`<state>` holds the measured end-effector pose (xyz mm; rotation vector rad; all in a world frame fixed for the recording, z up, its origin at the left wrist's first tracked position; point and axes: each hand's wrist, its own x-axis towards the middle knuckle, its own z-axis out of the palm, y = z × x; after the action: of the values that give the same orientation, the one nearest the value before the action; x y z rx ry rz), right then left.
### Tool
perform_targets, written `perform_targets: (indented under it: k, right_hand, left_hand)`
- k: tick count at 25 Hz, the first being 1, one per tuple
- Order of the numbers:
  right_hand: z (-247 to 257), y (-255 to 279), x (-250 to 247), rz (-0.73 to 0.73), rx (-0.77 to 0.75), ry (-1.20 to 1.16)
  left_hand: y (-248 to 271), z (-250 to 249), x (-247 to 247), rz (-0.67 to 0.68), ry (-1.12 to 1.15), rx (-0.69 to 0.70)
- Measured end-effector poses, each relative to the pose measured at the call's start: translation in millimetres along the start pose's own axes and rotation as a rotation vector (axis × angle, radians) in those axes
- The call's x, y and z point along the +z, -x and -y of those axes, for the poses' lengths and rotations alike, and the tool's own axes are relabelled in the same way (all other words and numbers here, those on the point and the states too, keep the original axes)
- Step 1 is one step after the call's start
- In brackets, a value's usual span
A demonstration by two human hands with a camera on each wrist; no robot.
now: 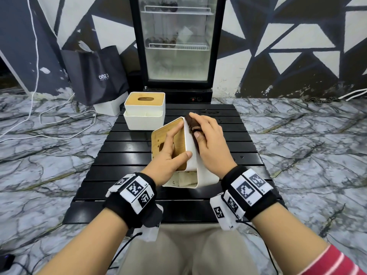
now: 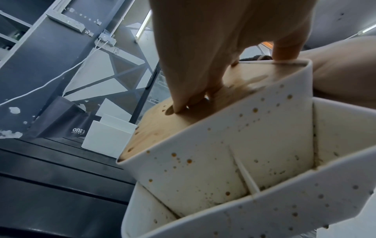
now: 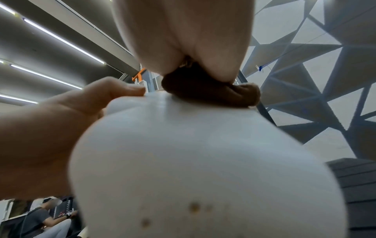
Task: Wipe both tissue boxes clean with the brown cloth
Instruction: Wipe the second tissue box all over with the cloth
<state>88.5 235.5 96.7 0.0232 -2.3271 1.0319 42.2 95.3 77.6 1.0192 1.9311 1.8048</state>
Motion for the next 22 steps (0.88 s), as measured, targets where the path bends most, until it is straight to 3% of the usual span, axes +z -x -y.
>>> perform_targets:
  k: [10,13,17,22]
  right_hand:
    - [-11.4,-0.1,-31.2,0.119,0.107,0.089]
    - [-10.5,10.8,-32.7,0.078,0.120,-0.001]
    - [-4.3,22.5,-38.0,0.033,0.194,-0.202]
    - [-13.1,47.0,-33.2,0.033,0.276,-0.286]
  left_hand:
    - [14.7,-15.9,-5.5,-0.055,-0.205,-0.075]
    - [19.8,-21.3,-8.4,-0.043,-0.170,-0.127]
    - [25.8,-21.3,-9.7,0.002,-0.156,-0.106]
    - [31.2,-2.8,-5.2,-0.003,-0.237,-0.104]
